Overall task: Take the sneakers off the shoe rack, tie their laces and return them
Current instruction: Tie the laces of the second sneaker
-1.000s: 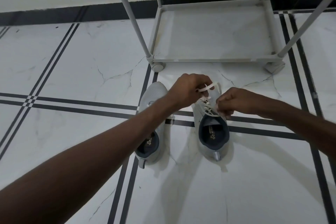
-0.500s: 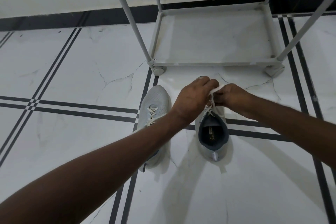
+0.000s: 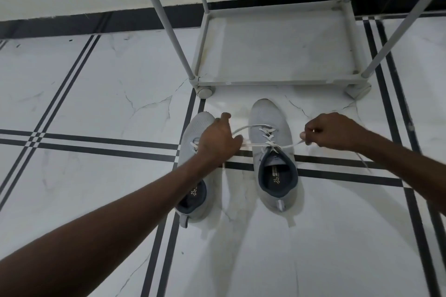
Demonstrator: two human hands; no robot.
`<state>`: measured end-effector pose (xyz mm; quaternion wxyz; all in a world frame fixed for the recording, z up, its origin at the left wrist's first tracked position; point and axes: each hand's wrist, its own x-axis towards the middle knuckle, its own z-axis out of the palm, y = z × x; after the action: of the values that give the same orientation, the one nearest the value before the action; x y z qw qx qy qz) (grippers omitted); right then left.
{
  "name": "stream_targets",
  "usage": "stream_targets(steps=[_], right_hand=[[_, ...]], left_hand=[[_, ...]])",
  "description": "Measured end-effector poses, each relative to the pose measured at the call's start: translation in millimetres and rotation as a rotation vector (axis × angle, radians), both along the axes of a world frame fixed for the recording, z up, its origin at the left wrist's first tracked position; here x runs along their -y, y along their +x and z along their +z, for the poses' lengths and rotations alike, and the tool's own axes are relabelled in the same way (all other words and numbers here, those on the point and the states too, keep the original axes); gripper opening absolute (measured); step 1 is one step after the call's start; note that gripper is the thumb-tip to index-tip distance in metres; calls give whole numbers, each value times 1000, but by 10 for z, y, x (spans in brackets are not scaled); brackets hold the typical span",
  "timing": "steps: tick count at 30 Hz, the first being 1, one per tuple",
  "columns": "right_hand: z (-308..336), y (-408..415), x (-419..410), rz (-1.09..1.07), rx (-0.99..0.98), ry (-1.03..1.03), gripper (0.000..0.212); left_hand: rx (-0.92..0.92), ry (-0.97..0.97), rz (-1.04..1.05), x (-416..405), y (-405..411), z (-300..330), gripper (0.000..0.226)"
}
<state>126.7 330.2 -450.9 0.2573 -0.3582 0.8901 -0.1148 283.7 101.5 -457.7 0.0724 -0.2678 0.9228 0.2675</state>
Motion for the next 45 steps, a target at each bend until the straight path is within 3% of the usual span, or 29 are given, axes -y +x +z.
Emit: stream_targets(steps=[1, 3, 5, 7, 10, 13, 15, 20, 31, 35, 39, 45], right_hand=[[-41, 68, 27, 4, 12, -4, 12], [-172, 219, 92, 72, -10, -62, 28], [-286, 363, 162, 170, -85, -154, 32], [-314, 444, 203, 156, -91, -255, 19], [-317, 408, 191, 4, 3, -291, 9], [-314, 404, 164, -179, 293, -365, 14], [-314, 409, 161, -157, 329, -351, 19], [-393, 184, -24, 2, 197, -122, 33], [-601, 368, -188, -98, 132, -121, 44], [-503, 336, -241, -103, 132, -101, 40], [-264, 340, -406, -220, 235, -260, 31], [-54, 486, -203, -423, 835, -641, 21]], left_hand=[[-54, -30, -104, -92, -12, 9, 54], [-47, -31, -266, -280, -59, -17, 47], [58, -63, -310, -396, -102, -64, 42], [90, -58, -296, -401, -145, -75, 35], [62, 59, -293, -331, -195, -20, 29], [88, 146, -282, -256, -201, 30, 17], [70, 31, -321, -214, -185, 9, 12], [81, -164, -365, -159, -1, -134, 7], [201, -125, -493, -137, -5, -164, 11], [317, 256, -371, 63, -72, 10, 10], [276, 675, -247, 282, -18, 215, 13], [54, 1189, 8, -2, -243, 152, 16]])
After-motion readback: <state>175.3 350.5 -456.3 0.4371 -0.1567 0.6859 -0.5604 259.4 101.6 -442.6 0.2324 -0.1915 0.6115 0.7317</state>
